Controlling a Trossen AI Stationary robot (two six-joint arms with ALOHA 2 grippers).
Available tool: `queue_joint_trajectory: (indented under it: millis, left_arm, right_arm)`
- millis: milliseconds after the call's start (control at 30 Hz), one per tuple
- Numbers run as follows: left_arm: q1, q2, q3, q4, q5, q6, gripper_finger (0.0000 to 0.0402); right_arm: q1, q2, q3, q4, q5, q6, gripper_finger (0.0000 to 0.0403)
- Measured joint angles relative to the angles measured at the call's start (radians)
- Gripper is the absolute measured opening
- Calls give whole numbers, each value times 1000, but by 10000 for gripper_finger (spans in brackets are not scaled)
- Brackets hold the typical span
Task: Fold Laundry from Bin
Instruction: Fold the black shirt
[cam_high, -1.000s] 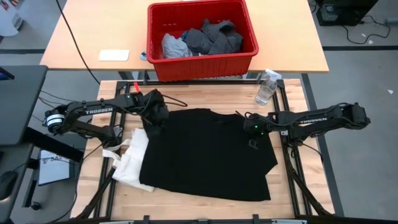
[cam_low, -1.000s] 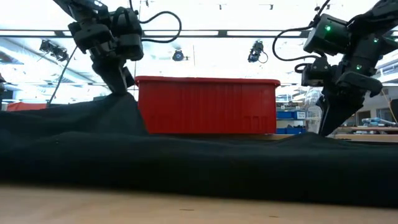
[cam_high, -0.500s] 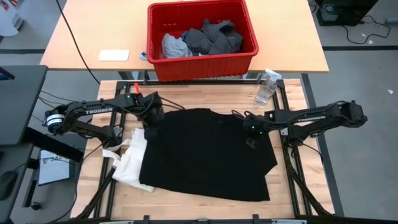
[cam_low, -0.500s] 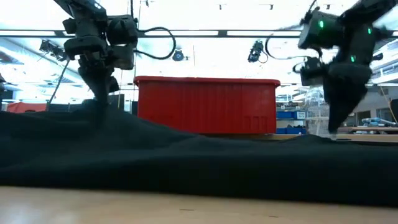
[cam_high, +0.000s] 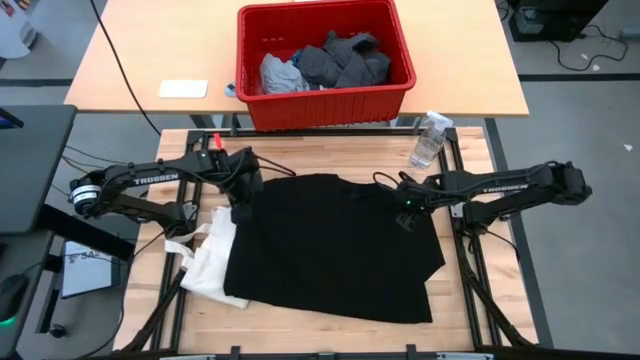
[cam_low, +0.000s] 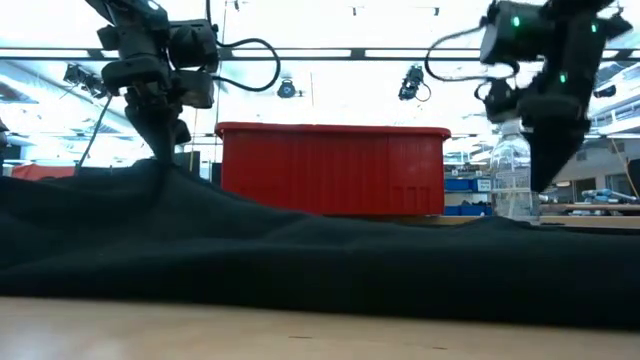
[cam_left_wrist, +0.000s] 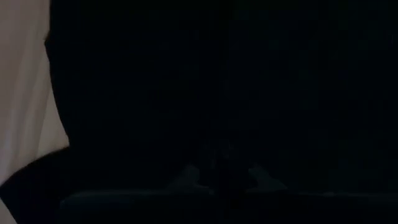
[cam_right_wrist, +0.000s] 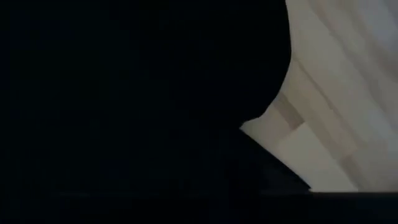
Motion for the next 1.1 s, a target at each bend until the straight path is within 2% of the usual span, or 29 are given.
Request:
queue_joint_trajectory:
  millis: [100,233,400,500,567,633,767,967,1100]
  left_arm:
    - [0,0,0,21,0,0,0]
    - [0,0,0,29,0,19,0]
    - [0,0,0,29,1,71,0]
    - [0,0,0,29,1,97,0]
    - [0,0,0,29,2,114,0]
    - [1,0,0,28,2,134,0]
    - [10,0,0,29,2,159,0]
    - [27,0,0,29,0,121,0]
    - [26,-7,0,-5,0,102,0]
  right_arm:
    - [-26,0,-80,89,-18,38,115]
    - [-72,-1,-151,169,-102,44,175]
    - [-101,-1,-199,208,-180,-14,195]
    - [-113,-1,-214,208,-183,-33,182]
    - [-117,-1,-216,212,-185,-43,160]
    - [-121,-1,-216,222,-185,-50,122]
    - [-125,-1,-216,240,-206,-38,22]
    - [-124,-9,-202,213,-233,92,5]
    - [-98,-28,-88,73,-208,180,3]
